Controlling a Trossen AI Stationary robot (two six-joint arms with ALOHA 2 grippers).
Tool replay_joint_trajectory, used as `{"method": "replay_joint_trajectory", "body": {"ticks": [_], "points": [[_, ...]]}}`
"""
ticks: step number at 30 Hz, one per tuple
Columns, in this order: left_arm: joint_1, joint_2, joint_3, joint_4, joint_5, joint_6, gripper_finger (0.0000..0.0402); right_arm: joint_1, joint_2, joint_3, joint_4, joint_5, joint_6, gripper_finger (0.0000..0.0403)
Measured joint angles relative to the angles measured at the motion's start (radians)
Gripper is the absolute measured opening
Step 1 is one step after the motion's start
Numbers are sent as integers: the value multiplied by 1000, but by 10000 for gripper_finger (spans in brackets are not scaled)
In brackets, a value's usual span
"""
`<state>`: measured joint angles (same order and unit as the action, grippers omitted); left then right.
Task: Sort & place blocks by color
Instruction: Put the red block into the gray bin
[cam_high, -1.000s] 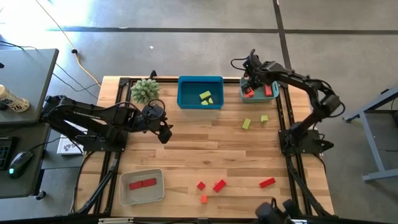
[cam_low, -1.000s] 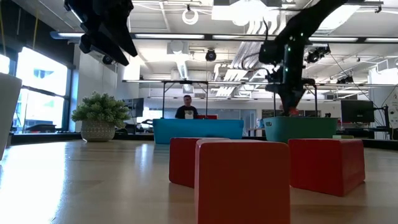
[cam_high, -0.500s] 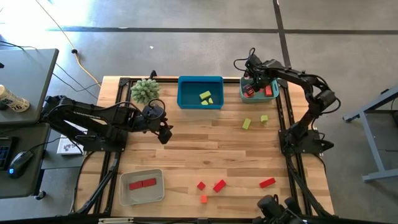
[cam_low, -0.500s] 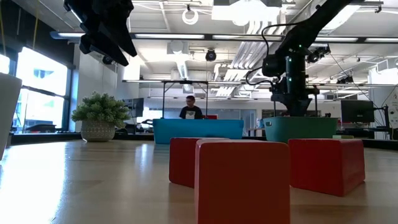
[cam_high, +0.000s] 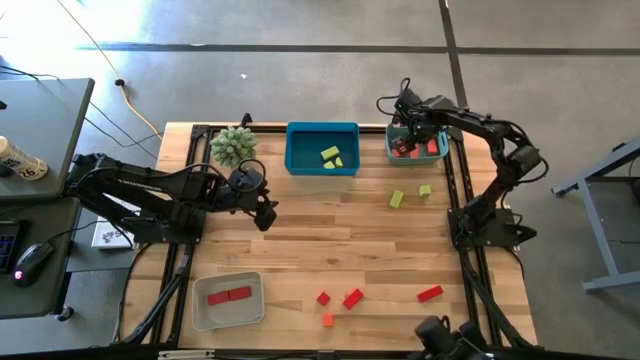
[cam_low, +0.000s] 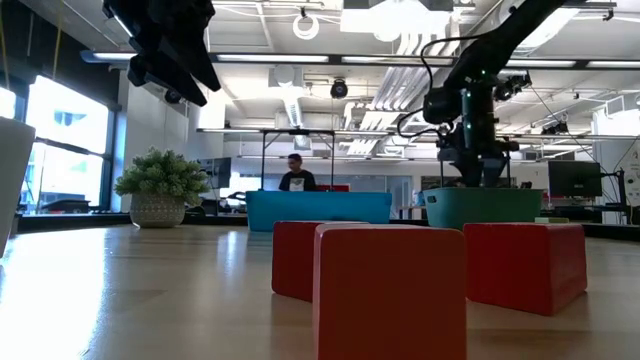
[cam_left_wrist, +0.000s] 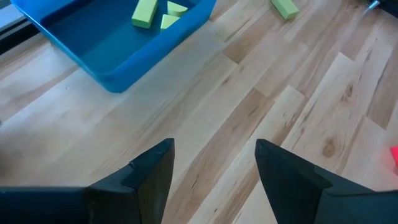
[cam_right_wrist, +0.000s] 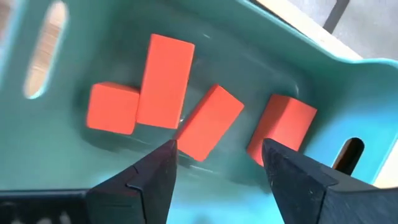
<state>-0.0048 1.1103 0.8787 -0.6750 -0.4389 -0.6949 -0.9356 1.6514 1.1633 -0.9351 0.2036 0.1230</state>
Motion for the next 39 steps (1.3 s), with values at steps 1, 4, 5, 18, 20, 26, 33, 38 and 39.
{"method": "replay_joint_trajectory", "body": {"ticks": [1, 4, 5, 18, 20, 26, 33, 38, 39], "points": [[0, 0, 0, 0, -5, 0, 214, 0, -10, 0, 0, -7, 3, 222], [0, 0, 0, 0, -18, 0, 217, 12, -53, 0, 0, -20, 27, 223], [1, 0, 0, 0, -23, 0, 220, 20, -73, 0, 1, -20, 34, 223], [42, 0, 0, 48, 24, -28, 272, 226, -344, 0, 12, -66, 203, 224], [29, 1, 0, 111, 52, -1, 272, 268, -374, 0, 13, -63, 242, 224], [-26, 29, 0, 328, 111, 149, 269, 393, -427, 0, 13, -61, 376, 224], [-109, 85, 0, 459, 194, 329, 269, 559, -428, 0, 21, -50, 580, 224], [-178, 145, 0, 555, 271, 461, 269, 669, -428, 0, 20, -8, 684, 224], [-192, 160, 0, 575, 274, 490, 269, 690, -428, 0, 20, 3, 707, 224]]}}
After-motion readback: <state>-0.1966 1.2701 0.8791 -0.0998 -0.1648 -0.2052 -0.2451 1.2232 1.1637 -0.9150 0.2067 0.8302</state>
